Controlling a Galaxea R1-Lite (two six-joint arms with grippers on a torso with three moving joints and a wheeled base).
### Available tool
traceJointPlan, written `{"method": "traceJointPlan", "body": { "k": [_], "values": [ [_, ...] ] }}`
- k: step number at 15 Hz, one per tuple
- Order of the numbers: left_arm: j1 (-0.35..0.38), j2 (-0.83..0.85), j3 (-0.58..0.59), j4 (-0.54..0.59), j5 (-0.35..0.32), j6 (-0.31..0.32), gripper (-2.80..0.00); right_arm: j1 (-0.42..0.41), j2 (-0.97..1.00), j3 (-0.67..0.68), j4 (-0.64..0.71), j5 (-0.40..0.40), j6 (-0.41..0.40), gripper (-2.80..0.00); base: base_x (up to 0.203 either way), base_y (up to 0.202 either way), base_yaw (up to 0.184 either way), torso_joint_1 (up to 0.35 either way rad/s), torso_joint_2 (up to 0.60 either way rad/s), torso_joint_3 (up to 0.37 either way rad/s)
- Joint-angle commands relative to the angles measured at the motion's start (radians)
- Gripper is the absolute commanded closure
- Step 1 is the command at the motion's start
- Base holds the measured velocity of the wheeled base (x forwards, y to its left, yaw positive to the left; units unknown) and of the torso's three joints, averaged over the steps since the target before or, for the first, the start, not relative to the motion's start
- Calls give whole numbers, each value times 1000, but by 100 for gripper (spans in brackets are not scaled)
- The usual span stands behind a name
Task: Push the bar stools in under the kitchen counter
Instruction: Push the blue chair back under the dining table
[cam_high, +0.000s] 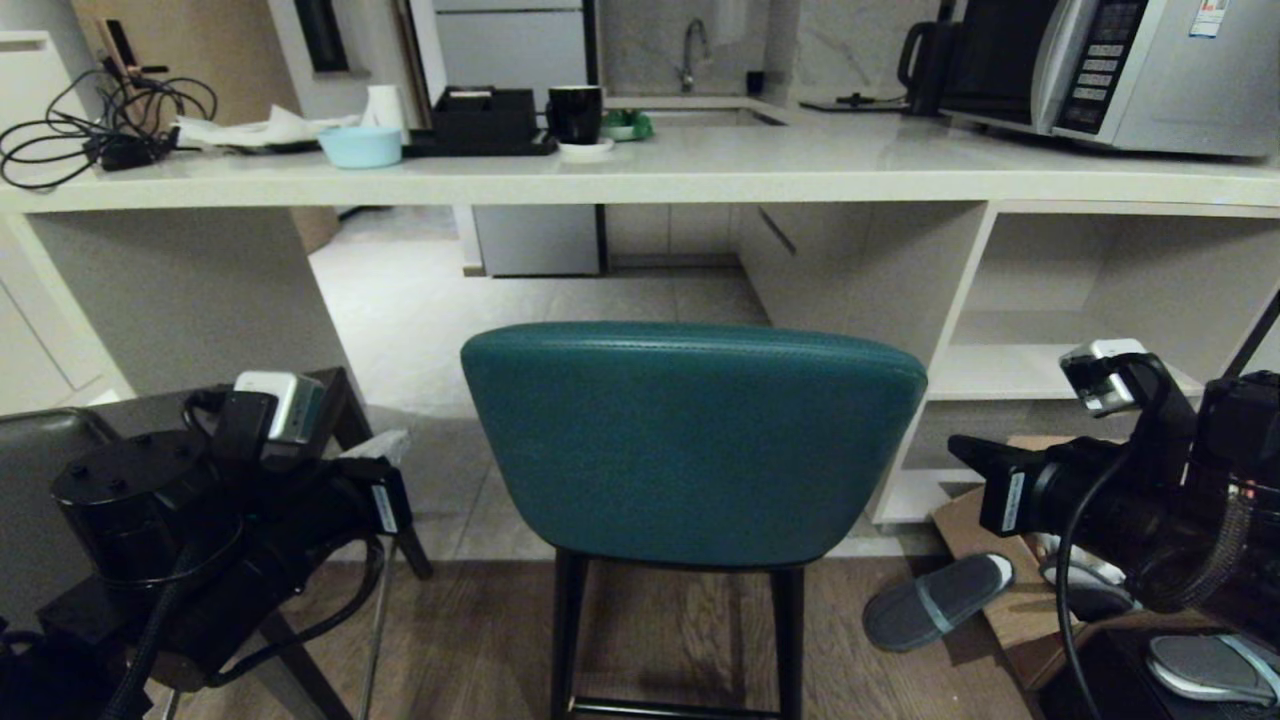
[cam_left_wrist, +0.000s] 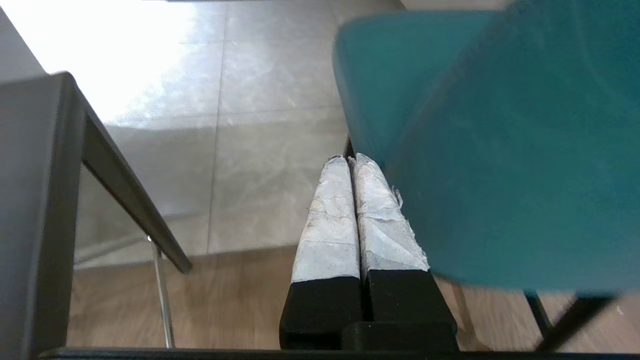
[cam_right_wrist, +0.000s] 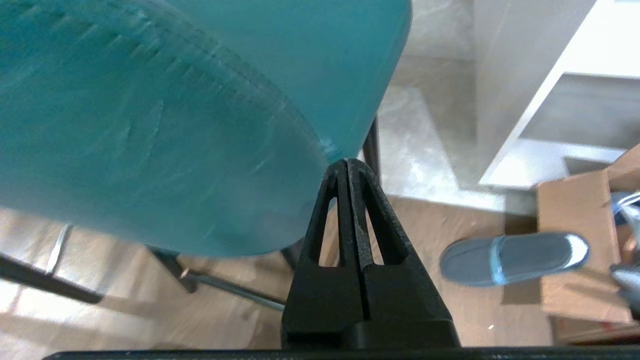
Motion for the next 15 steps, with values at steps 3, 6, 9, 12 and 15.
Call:
{"method": "traceJointPlan", "body": {
  "k": [3,6,9,12,15],
  "values": [
    [-12,28,-36,-8,5,1,0,3,32,-29,-6,-3,-5,0,0,0,0,0,0,0],
    [-21,20,-16,-8,11,0,0,1,26,9,-26,-3,-3,0,0,0,0,0,0,0],
    [-21,23,-18,-8,11,1,0,-4,23,11,-29,-13,-3,0,101,0,3,-2,1,5],
    [-22,25,-18,-8,9,1,0,-2,11,26,-29,-34,-3,0,197,0,0,6,3,2],
    [-34,27,-16,-8,11,1,0,-2,-11,46,-29,-34,-2,0,160,0,5,7,7,2]
  ]
}}
